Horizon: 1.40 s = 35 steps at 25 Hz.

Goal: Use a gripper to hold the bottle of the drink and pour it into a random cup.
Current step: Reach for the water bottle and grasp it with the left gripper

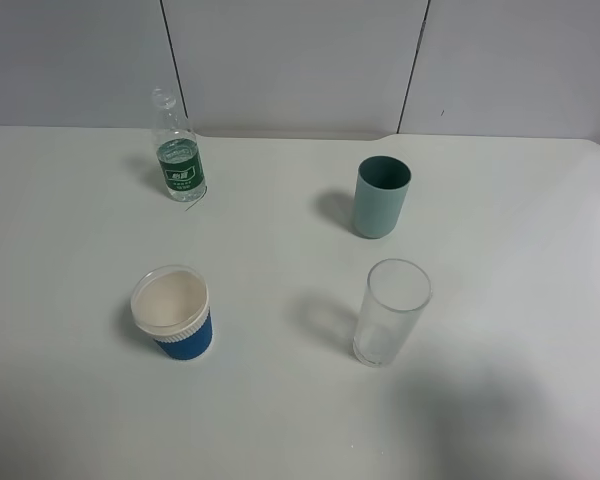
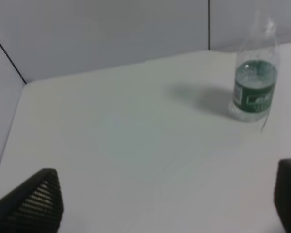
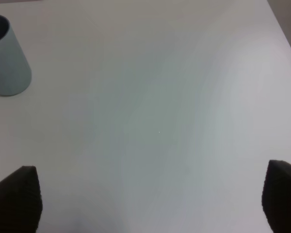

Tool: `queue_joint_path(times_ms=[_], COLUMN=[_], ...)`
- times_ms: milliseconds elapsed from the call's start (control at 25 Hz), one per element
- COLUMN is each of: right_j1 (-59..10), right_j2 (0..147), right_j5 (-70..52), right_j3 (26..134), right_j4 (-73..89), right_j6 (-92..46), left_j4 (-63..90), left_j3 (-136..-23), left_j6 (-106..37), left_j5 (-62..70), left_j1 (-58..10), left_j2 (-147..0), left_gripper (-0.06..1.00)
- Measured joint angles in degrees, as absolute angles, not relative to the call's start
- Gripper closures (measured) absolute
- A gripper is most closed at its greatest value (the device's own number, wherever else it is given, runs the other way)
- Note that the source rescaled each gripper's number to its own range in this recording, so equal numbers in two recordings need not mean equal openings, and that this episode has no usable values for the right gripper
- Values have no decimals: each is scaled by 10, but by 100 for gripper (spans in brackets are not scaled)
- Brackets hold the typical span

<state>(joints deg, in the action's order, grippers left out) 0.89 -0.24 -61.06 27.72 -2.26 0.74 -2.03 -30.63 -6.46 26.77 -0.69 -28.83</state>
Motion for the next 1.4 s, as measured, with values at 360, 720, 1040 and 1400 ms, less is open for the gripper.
queue_joint_path(times_ms=[360,720,1040,1400], right_j1=[9,9,9,9], right_j2=[-2,-2,-2,-2], right_j5=[-611,-611,-611,-611], right_j3=[277,277,277,277], right_j4=[-23,-23,-23,-23], right_j6=[7,7,7,7], left_j4=[-20,-20,-25,-68], left_j3=[-306,-306,-306,-306], left_j6=[-69,-67,-67,-67], left_j5=[210,115,15,-87], left_j1=[-7,-66,-122,-139], left_j2=[-408,-509,-601,-689], left_gripper=[19,-4,-5,-5])
